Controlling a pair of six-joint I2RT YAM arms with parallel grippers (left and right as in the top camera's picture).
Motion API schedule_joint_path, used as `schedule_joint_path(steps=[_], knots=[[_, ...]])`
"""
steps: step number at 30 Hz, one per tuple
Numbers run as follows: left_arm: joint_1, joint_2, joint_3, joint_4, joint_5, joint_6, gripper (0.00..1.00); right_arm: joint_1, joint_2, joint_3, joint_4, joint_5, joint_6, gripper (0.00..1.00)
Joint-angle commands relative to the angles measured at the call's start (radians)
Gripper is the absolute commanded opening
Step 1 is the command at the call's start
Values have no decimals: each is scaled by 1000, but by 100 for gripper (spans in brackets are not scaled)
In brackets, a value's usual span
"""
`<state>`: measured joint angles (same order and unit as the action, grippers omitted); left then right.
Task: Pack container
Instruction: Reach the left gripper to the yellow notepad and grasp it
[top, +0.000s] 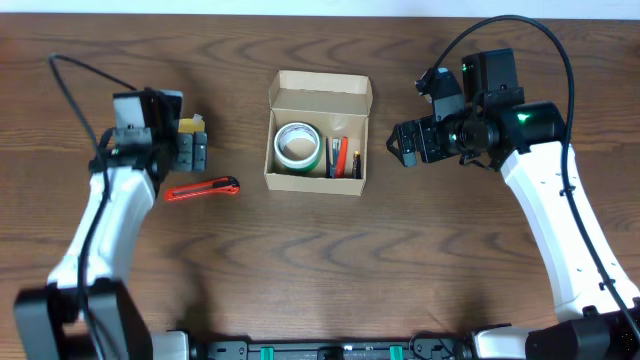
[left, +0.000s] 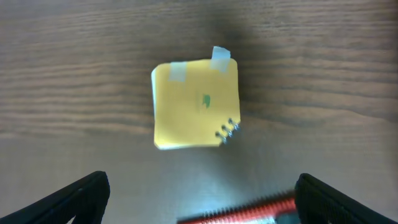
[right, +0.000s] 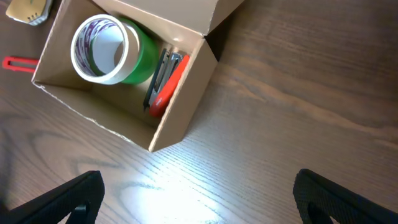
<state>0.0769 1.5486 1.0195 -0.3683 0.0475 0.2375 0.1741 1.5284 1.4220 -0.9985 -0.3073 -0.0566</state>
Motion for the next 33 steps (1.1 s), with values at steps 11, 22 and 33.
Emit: schedule_joint_path(steps=[11,22,33], knots=[[34,320,219,22,-7,35,95,-3,-17,2,0,-10,-12,99],[34,418,236,17,20,28,95,-3,-17,2,0,-11,-12,99],[29,457,236,18,31,24,95,-3,-17,2,0,-10,-12,99]])
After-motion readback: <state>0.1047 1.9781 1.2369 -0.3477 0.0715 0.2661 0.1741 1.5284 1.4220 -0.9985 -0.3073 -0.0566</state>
